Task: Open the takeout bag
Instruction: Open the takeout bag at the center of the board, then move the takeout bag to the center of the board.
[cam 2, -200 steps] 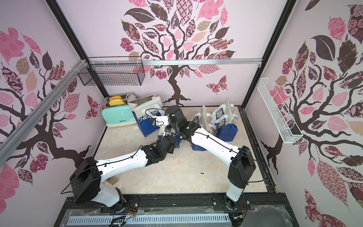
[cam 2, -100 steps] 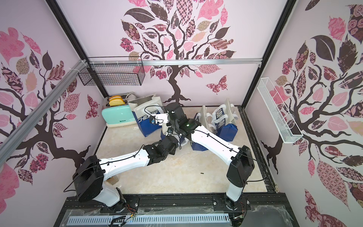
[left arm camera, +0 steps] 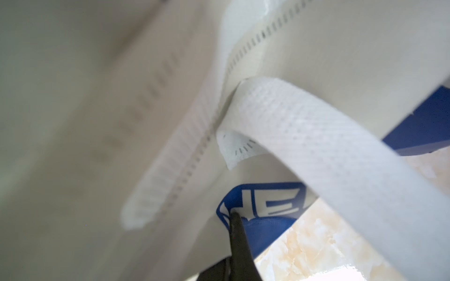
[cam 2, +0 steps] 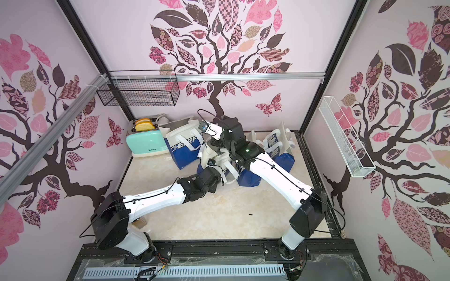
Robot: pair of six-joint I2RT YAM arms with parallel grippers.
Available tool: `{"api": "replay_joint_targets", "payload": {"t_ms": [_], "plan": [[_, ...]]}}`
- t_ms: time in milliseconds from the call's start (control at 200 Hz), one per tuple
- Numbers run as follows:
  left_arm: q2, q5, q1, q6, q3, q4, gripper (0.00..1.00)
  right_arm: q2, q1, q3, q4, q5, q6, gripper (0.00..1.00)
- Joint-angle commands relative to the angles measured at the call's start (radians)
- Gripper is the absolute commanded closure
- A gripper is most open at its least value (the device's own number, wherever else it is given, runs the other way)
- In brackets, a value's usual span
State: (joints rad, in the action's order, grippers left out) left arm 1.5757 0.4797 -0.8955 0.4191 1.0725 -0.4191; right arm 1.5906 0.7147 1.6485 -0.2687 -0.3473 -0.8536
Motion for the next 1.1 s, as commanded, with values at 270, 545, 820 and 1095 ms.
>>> {"api": "replay_joint_targets", "payload": {"t_ms": [270, 545, 820, 1095], "plan": [[-0.021, -0.035, 0.173, 0.034, 0.027, 0.036, 1.00, -0.036, -0.020, 0.065, -0.354, -0.258, 0.646, 0.12], [0.052, -0.033, 0.247, -0.027, 0.064, 0.219, 1.00, -0.147, -0.021, -0.054, -0.408, -0.248, 0.755, 0.13], [0.108, -0.040, 0.253, -0.042, 0.109, 0.297, 0.72, -0.220, -0.033, -0.112, -0.449, -0.202, 0.755, 0.14], [0.107, -0.156, 0.294, -0.034, 0.112, 0.343, 0.49, -0.206, -0.069, -0.068, -0.564, -0.094, 0.799, 0.13]]}}
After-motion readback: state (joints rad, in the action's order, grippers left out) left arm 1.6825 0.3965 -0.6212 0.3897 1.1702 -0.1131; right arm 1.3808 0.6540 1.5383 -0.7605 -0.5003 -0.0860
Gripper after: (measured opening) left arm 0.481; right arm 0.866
